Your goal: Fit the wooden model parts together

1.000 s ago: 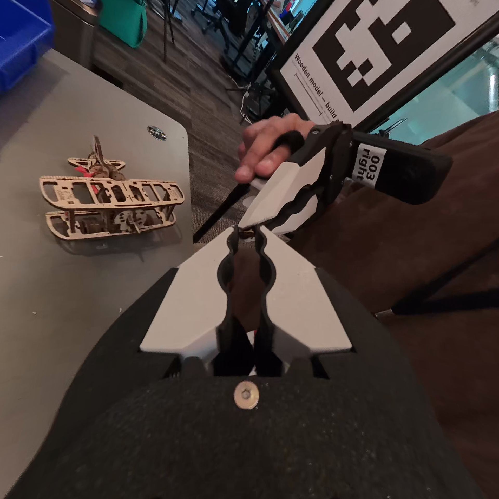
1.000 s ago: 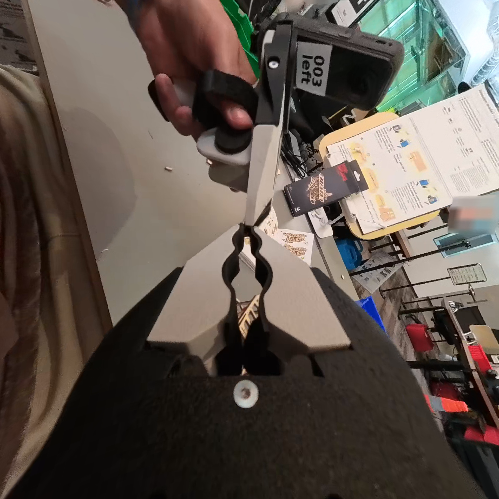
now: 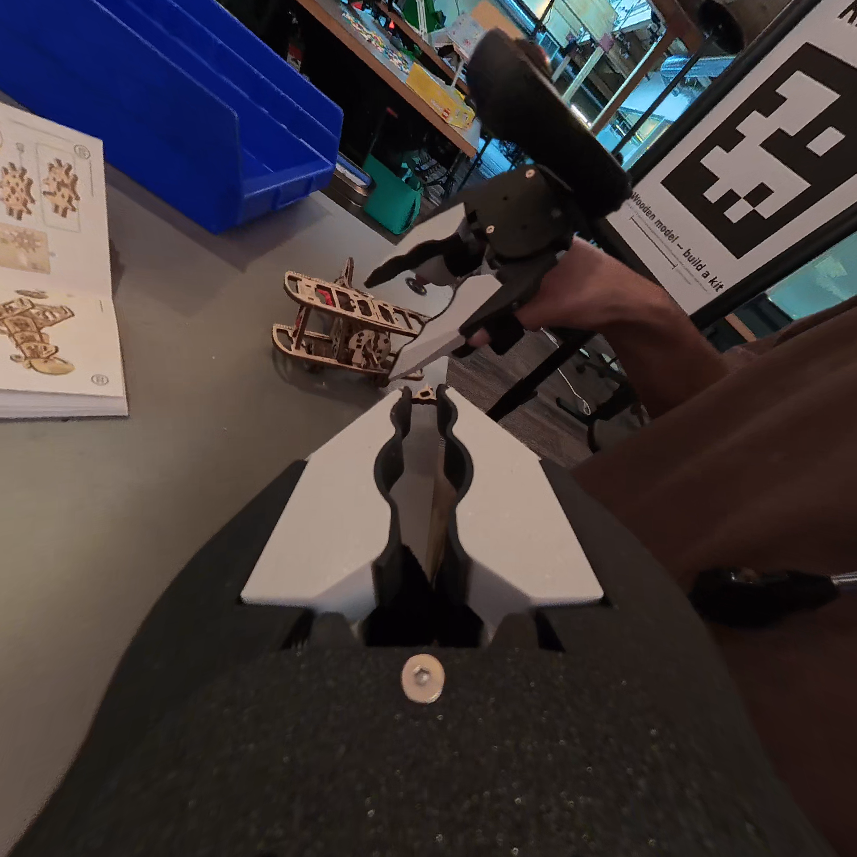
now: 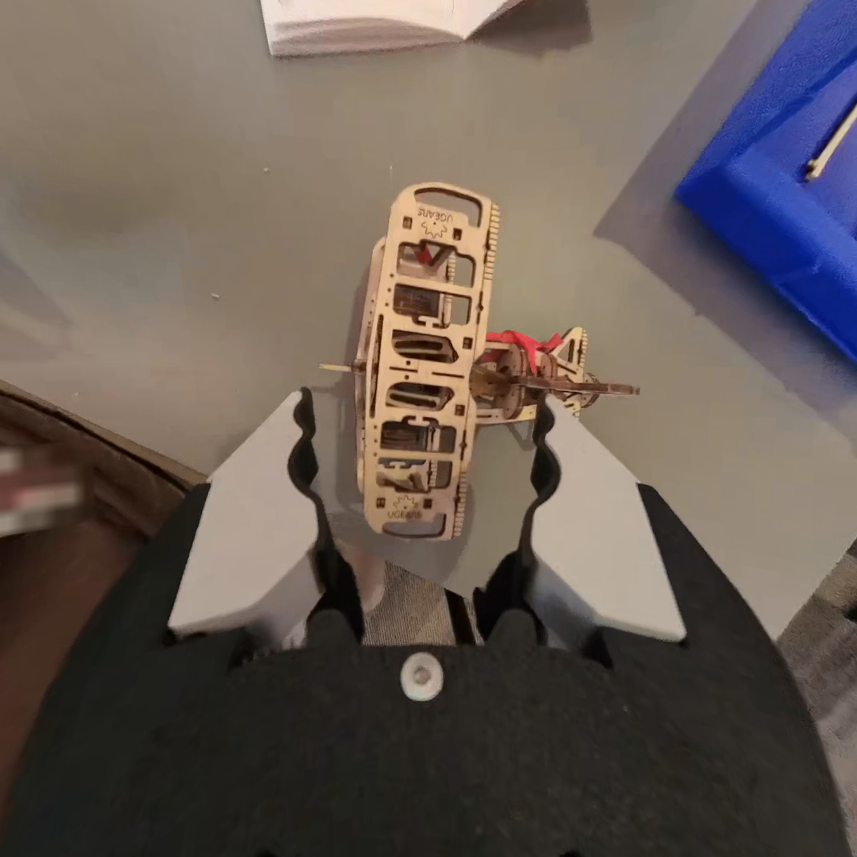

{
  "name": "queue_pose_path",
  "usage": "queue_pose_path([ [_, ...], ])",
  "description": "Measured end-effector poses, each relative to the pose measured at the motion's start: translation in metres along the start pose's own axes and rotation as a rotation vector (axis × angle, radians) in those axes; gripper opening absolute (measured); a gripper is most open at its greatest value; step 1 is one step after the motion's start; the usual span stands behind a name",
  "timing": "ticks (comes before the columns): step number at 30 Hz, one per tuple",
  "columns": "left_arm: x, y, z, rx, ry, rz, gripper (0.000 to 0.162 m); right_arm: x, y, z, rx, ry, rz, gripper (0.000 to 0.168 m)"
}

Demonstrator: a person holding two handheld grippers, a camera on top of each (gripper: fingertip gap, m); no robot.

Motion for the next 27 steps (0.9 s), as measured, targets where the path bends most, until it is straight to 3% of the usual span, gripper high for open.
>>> queue_pose_path([
  [5,-0.010,0.001,-0.006,-0.004,-0.001,0.007,0.008,0.022,0.003,0.000,-0.061,0.215,-0.116,0.090],
  [11,-0.021,0.012,-0.012,-0.019,-0.035,0.053,0.008,0.020,-0.003,-0.006,-0.034,0.155,-0.113,0.084],
  [15,-0.025,0.022,-0.011,-0.079,-0.092,0.037,0.008,0.009,-0.009,-0.013,0.103,-0.085,0.135,0.083],
  [20,-0.023,0.022,0.012,-0.132,-0.240,-0.087,0.008,-0.018,-0.003,-0.013,0.050,-0.614,0.399,0.083],
  [23,-0.020,0.014,0.039,-0.089,-0.275,-0.143,0.008,-0.035,0.006,-0.010,-0.008,-0.907,0.480,0.083],
  [27,-0.014,-0.010,0.070,0.081,-0.232,-0.125,0.007,-0.041,0.017,-0.004,-0.118,-0.985,0.411,0.083],
])
Point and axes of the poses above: each gripper's, where its closed fingertips meet, x out along the fingers, z out of its top, y = z × x across the jaws, the point moved 8 cm from there along -x, back along the fingers, and after that the axes turned 13 degrees about y, right-handed, at the moved point
